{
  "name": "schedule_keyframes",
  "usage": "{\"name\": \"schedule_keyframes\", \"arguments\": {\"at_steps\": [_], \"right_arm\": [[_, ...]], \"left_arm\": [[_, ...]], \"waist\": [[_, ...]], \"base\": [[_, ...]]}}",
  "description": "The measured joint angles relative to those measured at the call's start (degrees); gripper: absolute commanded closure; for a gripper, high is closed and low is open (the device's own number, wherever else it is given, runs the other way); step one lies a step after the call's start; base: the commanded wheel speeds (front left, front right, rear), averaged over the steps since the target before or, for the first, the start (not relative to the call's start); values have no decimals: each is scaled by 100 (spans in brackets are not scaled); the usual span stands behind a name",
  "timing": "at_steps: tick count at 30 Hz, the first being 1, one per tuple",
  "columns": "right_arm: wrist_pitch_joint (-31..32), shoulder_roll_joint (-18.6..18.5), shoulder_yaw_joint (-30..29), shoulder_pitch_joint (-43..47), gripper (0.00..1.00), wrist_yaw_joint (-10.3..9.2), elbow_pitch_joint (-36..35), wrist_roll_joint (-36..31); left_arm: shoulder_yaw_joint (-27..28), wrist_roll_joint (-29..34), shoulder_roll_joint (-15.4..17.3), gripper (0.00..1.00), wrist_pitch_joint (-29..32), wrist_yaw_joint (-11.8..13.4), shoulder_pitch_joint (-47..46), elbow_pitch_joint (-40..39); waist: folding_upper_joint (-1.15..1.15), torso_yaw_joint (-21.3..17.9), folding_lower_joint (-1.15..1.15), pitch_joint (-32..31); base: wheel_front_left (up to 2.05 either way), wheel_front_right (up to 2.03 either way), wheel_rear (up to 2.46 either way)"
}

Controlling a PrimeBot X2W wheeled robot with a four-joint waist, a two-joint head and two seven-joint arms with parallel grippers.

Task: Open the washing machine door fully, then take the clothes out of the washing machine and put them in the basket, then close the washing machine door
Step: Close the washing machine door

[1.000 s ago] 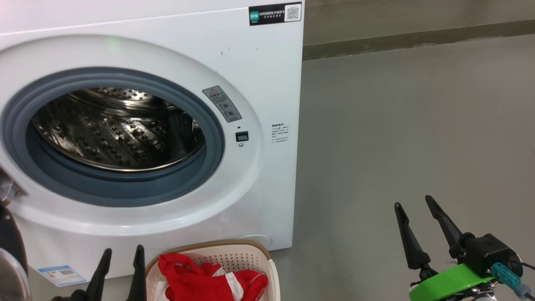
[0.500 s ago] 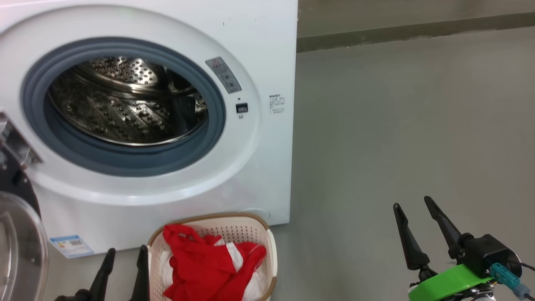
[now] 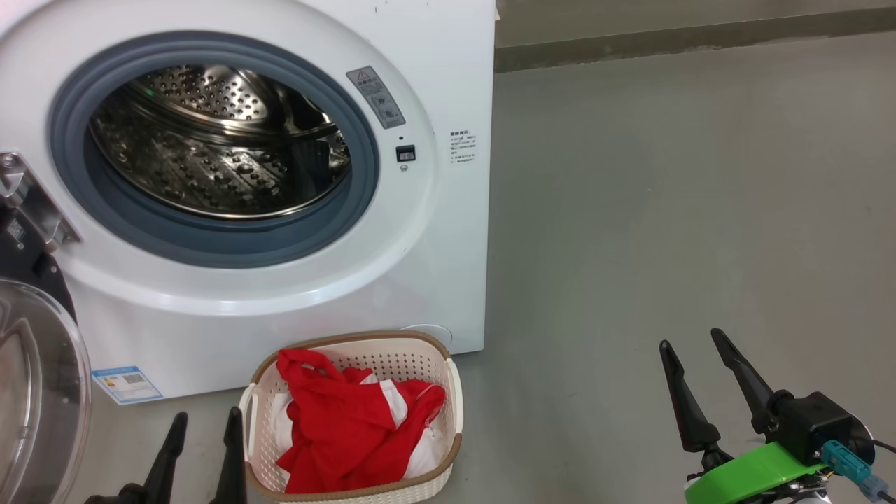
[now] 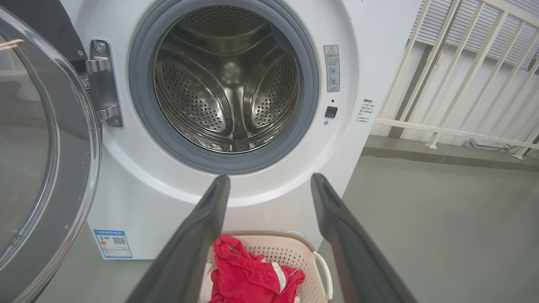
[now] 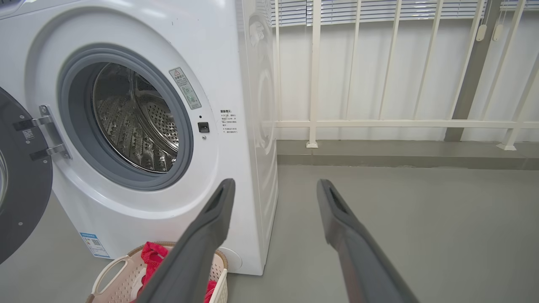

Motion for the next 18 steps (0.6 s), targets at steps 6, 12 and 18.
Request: {"name": "schedule_keyframes", "arguments": {"at_steps": [6,12,18], "right_arm": [[0,2,-2,0,0,0,29,0],[0,4,-4,0,0,0,43,0],[0,9,15,0,0,0,43,1]], "left_arm": [[-21,152,5,0,0,19,0,70],[-30,338,12,0,0,119,-23,202],[73,347,-4,0,0,268,-34,76]], "waist": [[0,52,0,13],[0,197,0,23],[0,453,0,23]], "base": [[0,0,0],[0,0,0],[0,0,0]]}}
